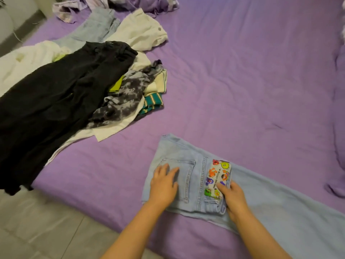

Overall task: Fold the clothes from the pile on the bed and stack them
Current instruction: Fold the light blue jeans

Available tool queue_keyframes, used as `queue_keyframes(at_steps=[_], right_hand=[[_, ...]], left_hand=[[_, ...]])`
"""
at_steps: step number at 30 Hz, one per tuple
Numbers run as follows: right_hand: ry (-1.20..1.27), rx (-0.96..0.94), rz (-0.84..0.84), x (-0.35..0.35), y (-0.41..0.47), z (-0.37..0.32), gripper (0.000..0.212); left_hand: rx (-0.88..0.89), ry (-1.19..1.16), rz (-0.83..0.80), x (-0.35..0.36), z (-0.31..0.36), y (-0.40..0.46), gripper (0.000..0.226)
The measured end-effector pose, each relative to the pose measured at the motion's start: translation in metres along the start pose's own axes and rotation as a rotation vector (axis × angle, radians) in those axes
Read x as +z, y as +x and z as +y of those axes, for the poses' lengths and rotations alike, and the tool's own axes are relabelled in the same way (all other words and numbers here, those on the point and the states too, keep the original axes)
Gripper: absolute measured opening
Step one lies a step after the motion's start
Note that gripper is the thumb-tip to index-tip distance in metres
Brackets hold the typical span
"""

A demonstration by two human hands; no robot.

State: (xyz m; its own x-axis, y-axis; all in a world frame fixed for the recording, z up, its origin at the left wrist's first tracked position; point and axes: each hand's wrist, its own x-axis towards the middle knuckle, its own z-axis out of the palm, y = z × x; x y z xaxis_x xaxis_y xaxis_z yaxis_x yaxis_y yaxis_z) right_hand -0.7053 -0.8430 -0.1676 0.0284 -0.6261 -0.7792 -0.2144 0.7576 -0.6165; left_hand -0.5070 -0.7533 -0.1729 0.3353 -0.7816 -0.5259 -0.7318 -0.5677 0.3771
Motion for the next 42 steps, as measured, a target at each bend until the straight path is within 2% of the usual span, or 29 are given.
queue_keyframes(at_steps=[5,14,17,19,21,23,25,27,29,33,35,38,40,42], right_hand=[[0.049,0.021,0.055,-0.012,0.008,0.024,0.016],[0.098,-0.034,0.212,-0.040,0.012,0.043,0.015],[0.029,-0.032,0.246,-0.040,0.010,0.043,0.021],[-0.239,-0.112,0.343,-0.035,0.007,0.041,0.043],[-0.678,-0.308,0.431,-0.028,0.002,0.038,0.066],[-0.983,-0.598,0.427,-0.015,-0.004,0.035,0.070],[-1.177,-0.843,0.358,-0.002,-0.004,0.037,0.060],[-1.362,-0.873,0.214,0.005,-0.003,0.043,0.062],[-1.478,-0.749,0.090,0.003,0.005,0.049,0.067],[-1.667,-0.604,-0.012,0.002,0.034,0.057,0.078],[-1.719,-0.490,-0.098,0.004,0.043,0.060,0.085],[-1.656,-0.449,-0.141,0.003,0.040,0.055,0.087],[-1.542,-0.429,-0.162,0.004,0.031,0.043,0.084],[-1.270,-0.408,-0.142,0.011,0.018,0.023,0.078]], left_hand=[[-0.090,0.143,-0.063,0.020,0.003,0.008,0.064],[-0.029,0.206,-0.060,0.024,0.015,0.020,0.069],[-0.021,0.189,-0.082,0.026,0.017,0.022,0.070],[-0.018,0.185,-0.092,0.026,0.016,0.024,0.072],[-0.013,0.190,-0.095,0.027,0.013,0.026,0.074],[-0.008,0.201,-0.079,0.028,0.009,0.027,0.078],[-0.012,0.178,-0.044,0.028,0.007,0.030,0.086],[-0.023,0.102,0.009,0.026,0.002,0.033,0.100],[-0.044,-0.032,0.050,0.023,-0.004,0.037,0.113],[-0.115,-0.286,0.066,0.015,-0.022,0.043,0.120],[-0.199,-0.500,0.040,0.006,-0.027,0.046,0.110],[-0.293,-0.889,-0.088,-0.011,-0.024,0.042,0.064],[-0.246,-1.051,-0.221,-0.022,-0.011,0.036,0.049],[-0.155,-1.130,-0.302,-0.032,0.011,0.029,0.050]])
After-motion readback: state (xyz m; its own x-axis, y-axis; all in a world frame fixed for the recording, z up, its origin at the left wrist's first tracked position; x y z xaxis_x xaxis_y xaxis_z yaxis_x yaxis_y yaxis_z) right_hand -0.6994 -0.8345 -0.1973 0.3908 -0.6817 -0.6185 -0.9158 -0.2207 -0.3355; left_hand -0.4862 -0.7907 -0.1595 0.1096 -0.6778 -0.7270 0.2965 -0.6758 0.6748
